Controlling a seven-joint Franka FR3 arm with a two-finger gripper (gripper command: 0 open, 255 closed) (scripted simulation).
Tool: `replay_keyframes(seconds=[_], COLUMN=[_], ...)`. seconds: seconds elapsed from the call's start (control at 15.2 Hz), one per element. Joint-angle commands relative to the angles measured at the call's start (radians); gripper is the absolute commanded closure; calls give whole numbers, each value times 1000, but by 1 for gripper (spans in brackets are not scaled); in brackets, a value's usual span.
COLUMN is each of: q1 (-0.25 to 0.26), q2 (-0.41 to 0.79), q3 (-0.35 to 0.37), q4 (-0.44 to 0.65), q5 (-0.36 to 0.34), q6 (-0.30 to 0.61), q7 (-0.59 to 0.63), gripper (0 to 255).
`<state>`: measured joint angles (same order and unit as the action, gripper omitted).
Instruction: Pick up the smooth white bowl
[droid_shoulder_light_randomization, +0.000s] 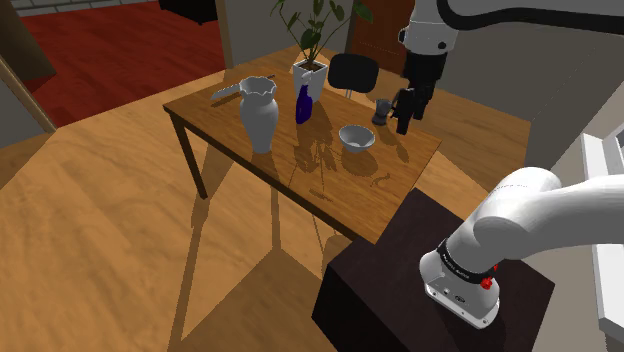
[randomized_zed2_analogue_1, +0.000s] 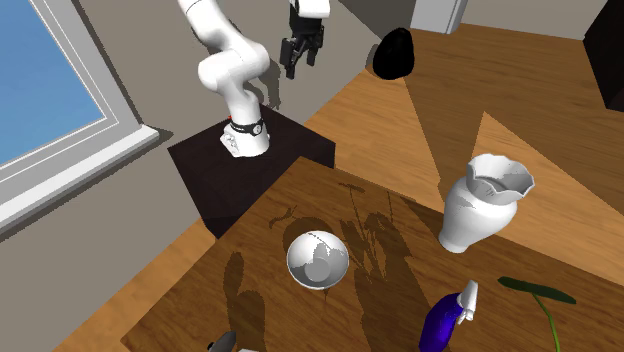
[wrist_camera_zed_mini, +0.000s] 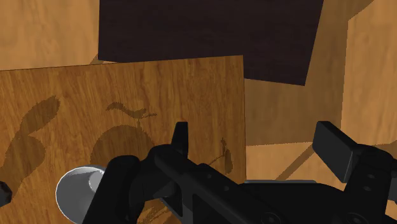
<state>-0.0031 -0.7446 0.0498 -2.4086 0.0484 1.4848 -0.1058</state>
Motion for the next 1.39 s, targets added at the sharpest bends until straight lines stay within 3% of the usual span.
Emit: replay_keyframes(seconds=[0.0, 0.66, 1.32], q1=[0, -54, -95], q2=[0, 237, 570], q3=[0, -63, -125], q4=[0, -67, 10], q5=[0, -43, -43], q6=[0, 373, 697], q7=[0, -47, -99], gripper=[0, 0, 0])
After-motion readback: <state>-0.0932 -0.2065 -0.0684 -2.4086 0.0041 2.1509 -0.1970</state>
